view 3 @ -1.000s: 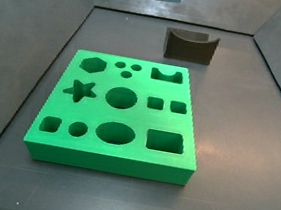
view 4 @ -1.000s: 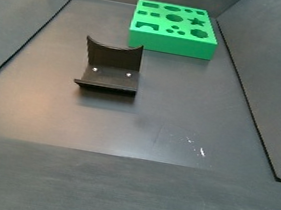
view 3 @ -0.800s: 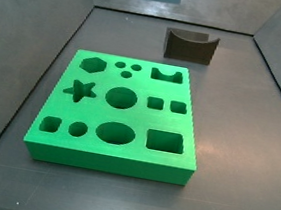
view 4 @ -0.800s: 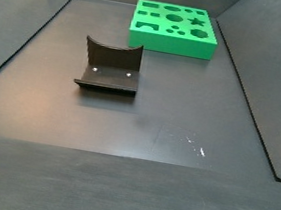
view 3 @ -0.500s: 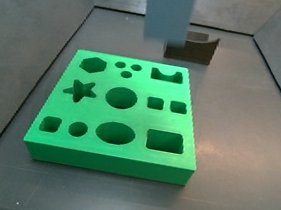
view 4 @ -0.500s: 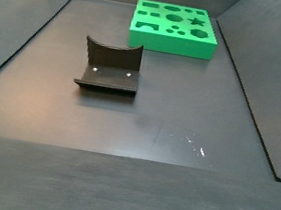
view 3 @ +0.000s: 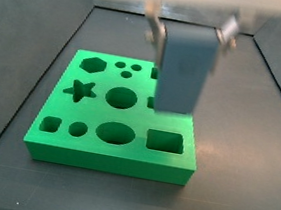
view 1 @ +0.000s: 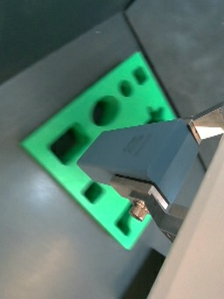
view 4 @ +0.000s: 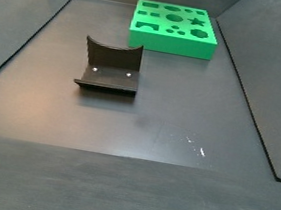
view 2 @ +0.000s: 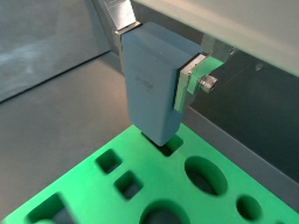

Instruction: Insert the rectangle object.

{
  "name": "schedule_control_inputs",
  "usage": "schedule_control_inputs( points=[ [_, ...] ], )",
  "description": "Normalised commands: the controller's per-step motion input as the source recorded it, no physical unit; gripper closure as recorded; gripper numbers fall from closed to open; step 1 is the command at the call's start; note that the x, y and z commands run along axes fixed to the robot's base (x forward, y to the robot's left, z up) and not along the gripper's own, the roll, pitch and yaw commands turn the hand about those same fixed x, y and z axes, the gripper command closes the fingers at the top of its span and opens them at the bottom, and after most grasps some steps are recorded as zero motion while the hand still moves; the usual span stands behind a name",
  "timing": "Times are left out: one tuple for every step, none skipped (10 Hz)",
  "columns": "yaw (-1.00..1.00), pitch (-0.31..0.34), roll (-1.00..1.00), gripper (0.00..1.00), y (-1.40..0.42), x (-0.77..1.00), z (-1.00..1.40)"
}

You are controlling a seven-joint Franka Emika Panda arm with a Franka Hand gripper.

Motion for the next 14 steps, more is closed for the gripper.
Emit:
schedule_control_inputs(
  points=[
    [0.00,-0.003,-0.02,1.00,-0.28,0.00,-0.51],
    [0.00,0.000,0.00,1.00,0.00,-0.02,-0.12],
    [0.00,0.000,0.00,1.00,-0.02,-0.06,-0.25],
    [0.00,0.000,0.00,1.00,-0.02,-0.06,-0.26],
    [-0.01,0.000,0.00,1.00,-0.03,0.00,-0.25],
    [-0.14,0.000,0.00,1.00,-0.05,0.00,-0.26],
    [-0.15,0.000,-0.03,1.00,-0.04,0.00,-0.13],
    [-0.14,0.000,-0.04,1.00,0.00,0.02,-0.03],
    [-0.13,-0.003,-0.04,1.00,-0.01,0.00,-0.05],
    [-0.11,-0.047,-0.04,1.00,-0.09,0.00,-0.07],
    [-0.09,-0.036,-0.01,1.00,-0.09,0.00,-0.19],
    [-0.05,-0.007,0.00,1.00,-0.02,0.07,-0.35],
    [0.00,-0.004,0.00,1.00,0.00,0.18,-0.45],
    [0.00,0.000,0.03,1.00,0.00,0.30,-0.56]
  ],
)
